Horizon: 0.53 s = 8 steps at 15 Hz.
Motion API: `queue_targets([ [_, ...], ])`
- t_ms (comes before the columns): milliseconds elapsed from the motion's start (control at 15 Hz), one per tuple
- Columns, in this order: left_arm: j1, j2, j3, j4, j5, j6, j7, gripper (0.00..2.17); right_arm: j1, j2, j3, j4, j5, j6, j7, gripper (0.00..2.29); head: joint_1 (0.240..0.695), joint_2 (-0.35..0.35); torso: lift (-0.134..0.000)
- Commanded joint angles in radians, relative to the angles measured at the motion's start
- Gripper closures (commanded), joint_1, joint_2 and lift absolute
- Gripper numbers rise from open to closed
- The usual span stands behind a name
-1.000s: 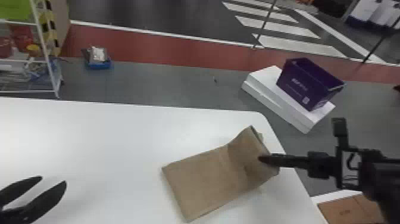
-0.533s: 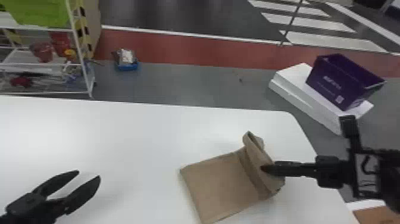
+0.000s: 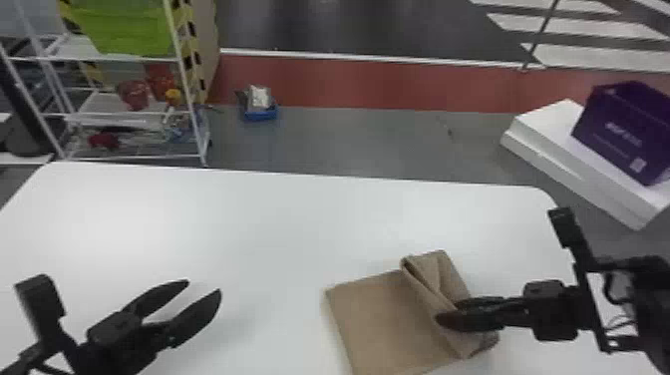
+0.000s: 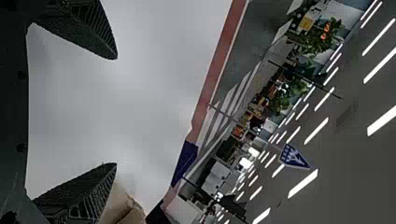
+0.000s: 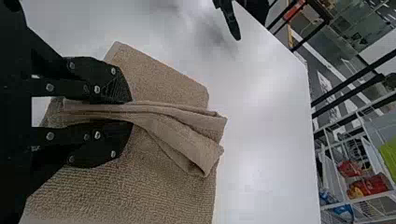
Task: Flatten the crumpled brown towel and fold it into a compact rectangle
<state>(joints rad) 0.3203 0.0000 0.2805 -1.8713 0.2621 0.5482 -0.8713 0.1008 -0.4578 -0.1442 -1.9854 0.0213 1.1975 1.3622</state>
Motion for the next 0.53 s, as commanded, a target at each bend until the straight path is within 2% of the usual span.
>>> queue_targets([
  [0, -0.001, -0.003, 0.0, 0.001, 0.0, -0.003, 0.002, 0.06, -0.001, 0.005, 0.04, -0.009, 0.012, 0.004, 0.005, 0.04, 0.695, -0.085, -0.124],
  [133, -0.001, -0.003, 0.0, 0.001, 0.0, -0.003, 0.003, 0.06, -0.003, 0.019, 0.02, -0.012, -0.032, 0.001, 0.005, 0.04, 0.695, -0.064, -0.124],
  [333, -0.003, -0.003, 0.0, 0.003, 0.0, -0.003, 0.003, 0.06, 0.0, 0.048, -0.058, -0.026, -0.161, 0.026, 0.005, 0.05, 0.695, -0.048, -0.124],
  [400, -0.003, -0.003, 0.0, 0.0, -0.001, -0.003, 0.003, 0.06, 0.002, 0.056, -0.087, -0.026, -0.202, 0.044, 0.005, 0.11, 0.695, -0.044, -0.124],
  [467, -0.004, -0.003, 0.0, -0.003, -0.001, 0.0, 0.002, 0.06, 0.002, 0.056, -0.117, -0.035, -0.224, 0.087, 0.005, 0.38, 0.695, -0.038, -0.124],
])
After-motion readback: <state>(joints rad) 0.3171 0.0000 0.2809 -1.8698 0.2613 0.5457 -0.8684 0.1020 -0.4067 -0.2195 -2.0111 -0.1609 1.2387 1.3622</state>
